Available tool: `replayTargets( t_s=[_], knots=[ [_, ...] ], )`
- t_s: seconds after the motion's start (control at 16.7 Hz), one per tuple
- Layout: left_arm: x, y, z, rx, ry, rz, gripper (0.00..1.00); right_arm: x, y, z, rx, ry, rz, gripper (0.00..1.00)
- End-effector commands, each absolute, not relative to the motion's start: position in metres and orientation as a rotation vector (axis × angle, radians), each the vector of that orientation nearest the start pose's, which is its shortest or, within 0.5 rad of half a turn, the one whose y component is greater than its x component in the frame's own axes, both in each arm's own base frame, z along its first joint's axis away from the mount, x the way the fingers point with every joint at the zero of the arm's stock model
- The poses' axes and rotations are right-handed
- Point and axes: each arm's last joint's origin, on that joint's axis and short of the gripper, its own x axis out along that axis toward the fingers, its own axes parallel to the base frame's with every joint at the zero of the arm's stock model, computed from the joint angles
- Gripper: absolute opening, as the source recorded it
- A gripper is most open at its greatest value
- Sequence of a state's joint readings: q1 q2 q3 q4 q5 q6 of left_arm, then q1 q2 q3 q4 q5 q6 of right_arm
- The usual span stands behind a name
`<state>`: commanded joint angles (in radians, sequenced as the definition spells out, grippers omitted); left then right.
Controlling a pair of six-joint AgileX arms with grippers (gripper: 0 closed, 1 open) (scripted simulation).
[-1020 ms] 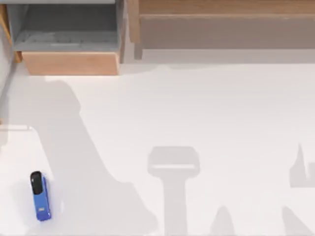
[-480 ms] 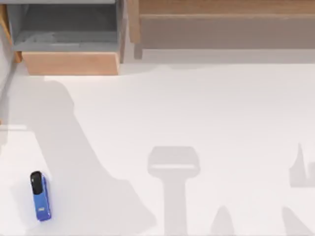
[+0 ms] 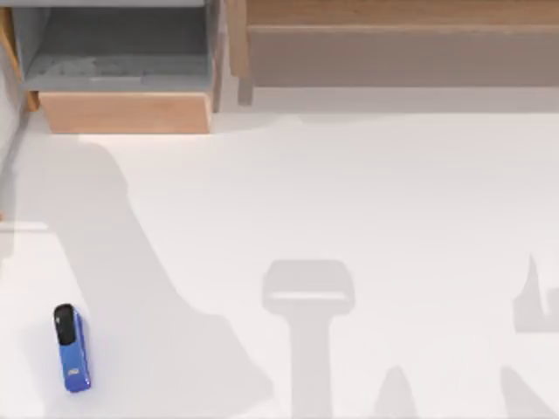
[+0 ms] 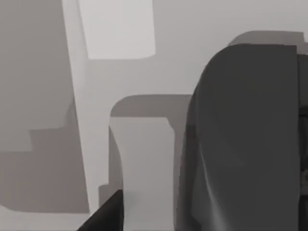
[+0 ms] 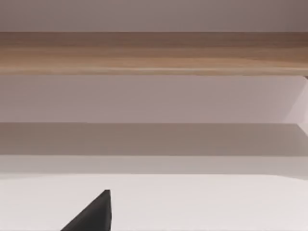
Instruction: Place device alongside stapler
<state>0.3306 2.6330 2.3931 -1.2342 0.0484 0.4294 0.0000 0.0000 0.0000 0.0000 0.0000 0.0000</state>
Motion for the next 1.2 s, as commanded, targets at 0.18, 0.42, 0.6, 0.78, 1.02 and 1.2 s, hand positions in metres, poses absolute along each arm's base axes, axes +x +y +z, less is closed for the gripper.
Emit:
replayTargets(
  t_s=[0.18,0.42,0.6,0.78,1.02,1.2],
  knots=[
    [0.4884,0.1737,0.1301,0.066,1.465,-0.067,0.55,0.1057,-0.0012,0.1600,0.000,0.000,0.000,1.00],
    [0.4884,0.1737,0.1301,0.066,1.465,-0.067,0.25,0.1057,-0.0012,0.1600,0.000,0.000,0.000,1.00],
    [0.4884,0.1737,0.1301,0.066,1.465,-0.067,0.02,0.1057,-0.0012,0.1600,0.000,0.000,0.000,1.00],
    [0.4884,0.1737,0.1301,0.066,1.465,-0.067,0.00,0.1057,-0.0012,0.1600,0.000,0.000,0.000,1.00],
    [0.4884,0.1737,0.1301,0.066,1.465,-0.067,0.00,0.1057,-0.0012,0.1600,0.000,0.000,0.000,1.00],
    [0.4879,0.1747,0.1319,0.067,1.462,-0.065,0.00,0.1057,-0.0012,0.1600,0.000,0.000,0.000,1.00]
  ],
)
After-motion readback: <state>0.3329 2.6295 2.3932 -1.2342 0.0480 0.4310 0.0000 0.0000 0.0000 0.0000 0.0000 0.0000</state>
